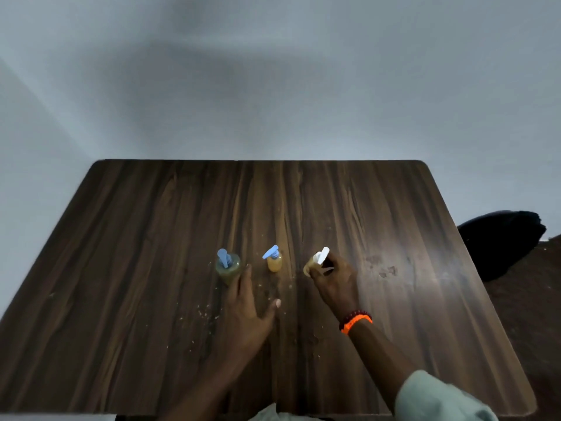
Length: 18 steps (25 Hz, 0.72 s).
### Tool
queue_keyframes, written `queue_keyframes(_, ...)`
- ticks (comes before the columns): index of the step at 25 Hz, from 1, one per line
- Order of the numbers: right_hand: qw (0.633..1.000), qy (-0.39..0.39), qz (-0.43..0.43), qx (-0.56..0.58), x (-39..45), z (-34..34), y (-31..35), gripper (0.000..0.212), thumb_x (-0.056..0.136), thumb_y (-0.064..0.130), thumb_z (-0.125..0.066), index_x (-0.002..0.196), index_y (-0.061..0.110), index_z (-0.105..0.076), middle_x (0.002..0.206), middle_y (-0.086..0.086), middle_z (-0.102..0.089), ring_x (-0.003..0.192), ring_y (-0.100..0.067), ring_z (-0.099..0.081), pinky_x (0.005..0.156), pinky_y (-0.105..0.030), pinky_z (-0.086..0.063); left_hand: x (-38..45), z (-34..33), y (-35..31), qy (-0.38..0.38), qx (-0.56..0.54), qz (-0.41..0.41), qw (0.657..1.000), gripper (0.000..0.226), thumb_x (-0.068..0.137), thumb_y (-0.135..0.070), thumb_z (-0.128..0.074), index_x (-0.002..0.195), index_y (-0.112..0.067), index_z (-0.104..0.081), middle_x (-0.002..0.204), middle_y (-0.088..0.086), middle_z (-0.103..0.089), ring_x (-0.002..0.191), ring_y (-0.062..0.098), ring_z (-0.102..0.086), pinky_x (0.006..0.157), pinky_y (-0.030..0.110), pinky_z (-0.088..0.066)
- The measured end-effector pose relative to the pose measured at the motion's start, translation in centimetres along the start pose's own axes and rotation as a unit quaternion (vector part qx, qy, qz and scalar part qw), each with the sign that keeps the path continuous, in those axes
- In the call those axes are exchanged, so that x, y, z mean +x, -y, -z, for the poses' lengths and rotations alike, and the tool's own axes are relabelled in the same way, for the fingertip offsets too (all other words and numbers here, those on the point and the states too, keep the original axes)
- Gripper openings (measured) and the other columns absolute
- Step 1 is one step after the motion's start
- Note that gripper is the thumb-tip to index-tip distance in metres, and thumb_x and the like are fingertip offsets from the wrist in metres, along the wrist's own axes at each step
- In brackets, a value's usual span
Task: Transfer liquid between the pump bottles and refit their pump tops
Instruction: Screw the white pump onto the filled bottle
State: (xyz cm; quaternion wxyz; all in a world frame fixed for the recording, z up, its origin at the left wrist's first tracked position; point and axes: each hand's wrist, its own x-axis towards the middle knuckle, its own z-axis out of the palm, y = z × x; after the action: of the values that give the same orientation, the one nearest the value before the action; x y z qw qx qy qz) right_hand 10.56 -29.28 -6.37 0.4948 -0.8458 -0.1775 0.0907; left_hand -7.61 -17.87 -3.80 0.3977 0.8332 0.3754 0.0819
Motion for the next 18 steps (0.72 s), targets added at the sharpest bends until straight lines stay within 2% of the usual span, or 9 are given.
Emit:
queue_keyframes(2, 0.999, 0.024, -0.015, -0.021, 2.1, -1.3, -1.9, 0.018, 0.096, 0.021, -0.068, 0.081, 0.013, -0.074, 0.072, -0.001, -0.073, 0.07, -0.015, -0.068, 0.067, -0.045, -0.059, 0.2, -0.3, 1.9, 0.007, 0.01, 0.041, 0.999, 0.082, 0.092, -0.04, -0.079, 0.159, -0.013, -0.04, 0.16, 0.01, -0.046, 0.147, 0.028, -0.049, 0.118, 0.051, -0.047)
queue_keyframes(4, 0.998, 0.046, -0.02, -0.045, 3.5, -2.4, -3.7, 0.021, 0.096, 0.023, -0.066, 0.081, 0.01, -0.072, 0.073, -0.009, -0.073, 0.069, -0.025, -0.069, 0.067, -0.047, -0.059, 0.5, -0.4, 3.0, -0.001, 0.025, 0.069, 0.997, 0.068, 0.091, -0.029, -0.082, 0.148, -0.007, -0.053, 0.145, 0.013, -0.058, 0.135, 0.03, -0.058, 0.113, 0.042, -0.049)
queue_keyframes(6, 0.996, 0.066, -0.017, -0.059, 4.2, -3.1, -4.5, 0.017, 0.096, 0.023, -0.067, 0.088, 0.01, -0.074, 0.078, -0.008, -0.075, 0.073, -0.025, -0.071, 0.069, -0.044, -0.06, 1.4, -0.1, 3.6, -0.008, 0.036, 0.099, 0.994, 0.051, 0.091, -0.024, -0.082, 0.134, -0.004, -0.063, 0.128, 0.011, -0.065, 0.123, 0.029, -0.063, 0.099, 0.034, -0.047)
queue_keyframes(8, 0.995, 0.082, -0.006, -0.061, 4.7, -3.2, -4.6, 0.012, 0.095, 0.02, -0.069, 0.093, 0.009, -0.075, 0.081, -0.005, -0.076, 0.075, -0.02, -0.072, 0.07, -0.043, -0.061, 3.0, 0.4, 4.6, -0.015, 0.035, 0.133, 0.99, 0.042, 0.091, -0.026, -0.081, 0.123, -0.003, -0.067, 0.113, 0.007, -0.07, 0.112, 0.03, -0.068, 0.088, 0.033, -0.047)
queue_keyframes(10, 0.993, 0.093, -0.006, -0.066, 4.9, -3.2, -4.6, 0.011, 0.093, 0.016, -0.072, 0.099, 0.007, -0.076, 0.088, -0.008, -0.077, 0.08, -0.02, -0.072, 0.075, -0.043, -0.062, 4.7, 0.8, 5.6, -0.036, 0.017, 0.159, 0.987, 0.05, 0.087, -0.033, -0.085, 0.124, -0.005, -0.066, 0.113, 0.008, -0.074, 0.108, 0.031, -0.071, 0.086, 0.037, -0.052)
queue_keyframes(13, 0.992, 0.103, -0.018, -0.068, 4.8, -3.0, -4.7, 0.022, 0.093, 0.015, -0.074, 0.112, 0.004, -0.074, 0.102, -0.012, -0.078, 0.091, -0.023, -0.072, 0.085, -0.043, -0.062, 6.8, 1.0, 6.1, -0.061, -0.013, 0.156, 0.986, 0.066, 0.08, -0.037, -0.092, 0.132, -0.008, -0.064, 0.121, 0.009, -0.075, 0.109, 0.03, -0.072, 0.094, 0.045, -0.058)
queue_keyframes(18, 0.987, 0.122, -0.058, -0.082, 4.8, -3.2, -5.3, 0.043, 0.092, 0.02, -0.076, 0.133, 0.008, -0.067, 0.122, -0.01, -0.075, 0.112, -0.024, -0.07, 0.1, -0.046, -0.06, 9.3, 0.9, 7.0, -0.047, -0.018, 0.16, 0.986, 0.053, 0.079, -0.04, -0.091, 0.119, -0.011, -0.071, 0.107, 0.006, -0.078, 0.099, 0.027, -0.074, 0.086, 0.038, -0.055)
